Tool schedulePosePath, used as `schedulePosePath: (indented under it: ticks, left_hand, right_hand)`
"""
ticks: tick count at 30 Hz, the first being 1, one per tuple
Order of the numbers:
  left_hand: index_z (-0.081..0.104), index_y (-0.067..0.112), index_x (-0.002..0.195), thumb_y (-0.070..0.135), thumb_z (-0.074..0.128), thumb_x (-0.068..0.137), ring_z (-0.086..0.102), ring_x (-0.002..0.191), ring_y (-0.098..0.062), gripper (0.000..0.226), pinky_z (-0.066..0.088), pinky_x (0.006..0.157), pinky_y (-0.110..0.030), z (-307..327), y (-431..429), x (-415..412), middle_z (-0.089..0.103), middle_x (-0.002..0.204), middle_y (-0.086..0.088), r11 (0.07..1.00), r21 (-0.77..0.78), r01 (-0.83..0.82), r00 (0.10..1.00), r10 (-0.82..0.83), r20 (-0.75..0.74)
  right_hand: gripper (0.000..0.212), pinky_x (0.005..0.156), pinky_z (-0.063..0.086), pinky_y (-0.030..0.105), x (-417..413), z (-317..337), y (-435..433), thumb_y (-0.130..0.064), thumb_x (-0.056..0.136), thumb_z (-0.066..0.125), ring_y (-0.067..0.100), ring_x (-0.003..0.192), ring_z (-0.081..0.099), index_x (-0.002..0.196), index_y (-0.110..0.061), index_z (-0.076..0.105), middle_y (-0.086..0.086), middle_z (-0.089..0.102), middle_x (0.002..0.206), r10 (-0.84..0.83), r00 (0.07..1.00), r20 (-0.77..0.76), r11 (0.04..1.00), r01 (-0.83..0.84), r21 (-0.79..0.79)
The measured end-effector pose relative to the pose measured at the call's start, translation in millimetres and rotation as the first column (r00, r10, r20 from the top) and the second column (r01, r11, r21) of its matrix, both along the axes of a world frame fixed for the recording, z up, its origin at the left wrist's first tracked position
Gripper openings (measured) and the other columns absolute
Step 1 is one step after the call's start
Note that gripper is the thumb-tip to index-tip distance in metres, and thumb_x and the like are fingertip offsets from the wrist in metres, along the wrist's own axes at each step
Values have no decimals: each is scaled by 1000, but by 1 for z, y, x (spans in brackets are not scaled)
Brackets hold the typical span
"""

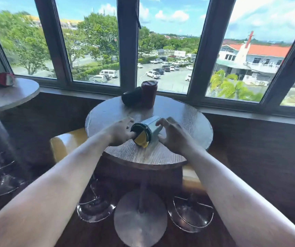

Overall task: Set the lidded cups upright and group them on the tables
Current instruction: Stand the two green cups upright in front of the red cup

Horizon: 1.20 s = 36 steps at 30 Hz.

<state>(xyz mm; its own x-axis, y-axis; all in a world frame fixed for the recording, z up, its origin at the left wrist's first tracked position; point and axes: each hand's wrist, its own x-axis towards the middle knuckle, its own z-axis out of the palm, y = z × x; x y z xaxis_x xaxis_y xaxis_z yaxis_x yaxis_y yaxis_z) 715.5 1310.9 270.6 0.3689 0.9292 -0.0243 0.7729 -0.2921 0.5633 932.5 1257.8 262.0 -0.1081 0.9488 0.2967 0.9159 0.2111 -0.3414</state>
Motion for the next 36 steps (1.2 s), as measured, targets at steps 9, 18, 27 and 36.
schedulePosePath:
  ticks: [9, 18, 27, 36]
  left_hand:
    - [57, 28, 126, 48, 67, 88, 70, 99, -5, 45, 53, 88, -27, -32, 44, 5, 73, 111, 4, 990, -17, 143, 957, -134, 257]
    - [64, 29, 118, 44, 67, 86, 68, 79, -5, 35, 55, 68, -30, -24, 97, 23, 71, 93, 3, 988, 105, 112, 818, -151, 556]
    - [57, 29, 130, 56, 67, 80, 69, 106, -14, 57, 60, 88, -38, 0, 154, 50, 70, 106, 6, 961, 2, 275, 777, -224, 588]
    - [60, 21, 129, 71, 73, 65, 76, 89, -18, 82, 62, 83, -49, -5, 182, 66, 75, 98, 4, 967, 47, 250, 817, -237, 526]
  right_hand:
    - [74, 97, 50, 46, 31, -30, 62, -33, 78, 78, 27, 130, 47, 141, -27, 40, 3, 44, 147, 218, 958, 186, 969, -235, 72]
    - [67, 87, 42, 3, 39, -30, 90, -32, 71, 86, -7, 102, 55, 128, -20, 55, -1, 64, 123, 202, 943, -266, 969, -153, 196]
    - [54, 80, 54, 14, 47, -27, 125, -8, 80, 79, -5, 105, 65, 128, -13, 56, -8, 67, 116, 26, 660, -750, 998, 20, 51]
    - [44, 74, 52, 9, 55, -37, 133, 0, 86, 69, -13, 90, 67, 128, -4, 54, -7, 65, 108, -62, 549, -834, 997, 76, -24]
